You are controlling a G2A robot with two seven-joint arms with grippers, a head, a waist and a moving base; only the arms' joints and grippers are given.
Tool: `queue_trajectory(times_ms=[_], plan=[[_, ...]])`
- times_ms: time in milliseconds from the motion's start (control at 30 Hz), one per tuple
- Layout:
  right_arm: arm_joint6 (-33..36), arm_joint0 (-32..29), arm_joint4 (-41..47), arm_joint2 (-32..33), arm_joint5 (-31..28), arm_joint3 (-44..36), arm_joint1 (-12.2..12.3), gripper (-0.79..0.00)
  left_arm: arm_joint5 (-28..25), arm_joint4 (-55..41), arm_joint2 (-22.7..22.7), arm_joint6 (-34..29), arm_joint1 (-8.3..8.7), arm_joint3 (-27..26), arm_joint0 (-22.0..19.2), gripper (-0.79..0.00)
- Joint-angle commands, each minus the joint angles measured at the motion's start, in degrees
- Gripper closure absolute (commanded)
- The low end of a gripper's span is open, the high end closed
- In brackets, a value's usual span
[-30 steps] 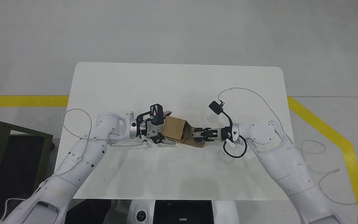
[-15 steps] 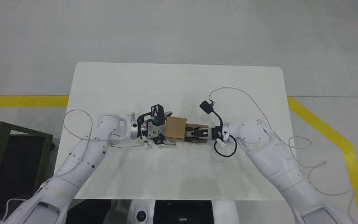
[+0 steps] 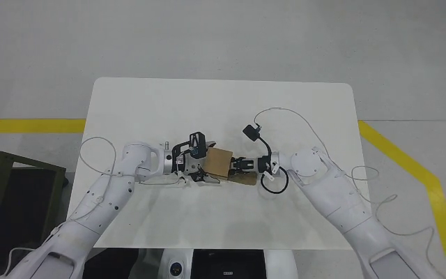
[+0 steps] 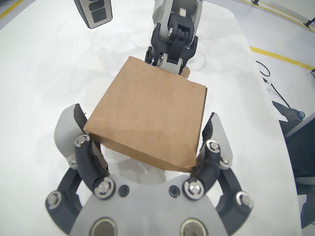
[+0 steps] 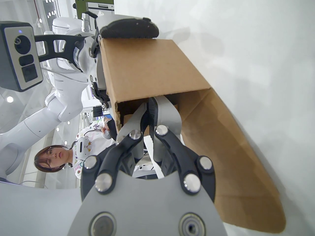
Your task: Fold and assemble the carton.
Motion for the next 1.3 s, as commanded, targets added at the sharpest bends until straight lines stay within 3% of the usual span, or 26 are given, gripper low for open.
queue_trajectory(times_ms=[0, 167, 500, 600, 733, 800, 967, 1033, 1267], plan=[[0.2, 0.1, 0.1, 0.3, -0.1, -0.1, 0.0, 0.0, 0.1, -0.2, 0.0, -0.2, -0.03, 0.0, 0.0, -0.785], [2.3, -0.6, -0.8, 2.5, 1.1, -2.2, 0.9, 0.0, 0.6, -0.5, -0.2, -0.9, -0.09, 0.0, 0.1, -0.785], [7.7, -6.2, -6.1, 11.5, 9.8, -12.0, 4.6, 0.0, 2.1, -1.6, -1.0, -2.5, -0.12, -0.2, 0.6, -0.785], [10.2, -8.2, -8.5, 14.9, 12.9, -15.7, 5.9, -0.086, 2.5, -2.0, -1.3, -3.0, -0.1, -0.2, 0.7, -0.785], [13.2, -11.6, -10.8, 19.2, 16.1, -19.7, 7.4, -0.259, 2.6, -2.4, -1.5, -3.6, -0.12, -0.4, 0.8, -0.785], [13.7, -13.5, -11.1, 20.6, 16.5, -20.9, 7.9, -0.332, 2.6, -2.5, -1.6, -3.8, -0.14, -0.4, 0.8, -0.785], [13.0, -16.8, -11.4, 21.6, 15.9, -22.3, 8.5, -0.406, 2.9, -2.8, -1.5, -4.3, -0.26, -0.6, 0.8, -0.785], [12.3, -17.4, -11.3, 21.3, 15.6, -22.5, 8.5, -0.52, 2.9, -2.9, -1.5, -4.4, -0.29, -0.6, 0.8, -0.785], [9.2, -18.2, -10.0, 19.8, 13.9, -21.1, 8.3, -0.554, 2.8, -3.1, -1.7, -4.7, -0.35, -0.5, 0.8, -0.785]])
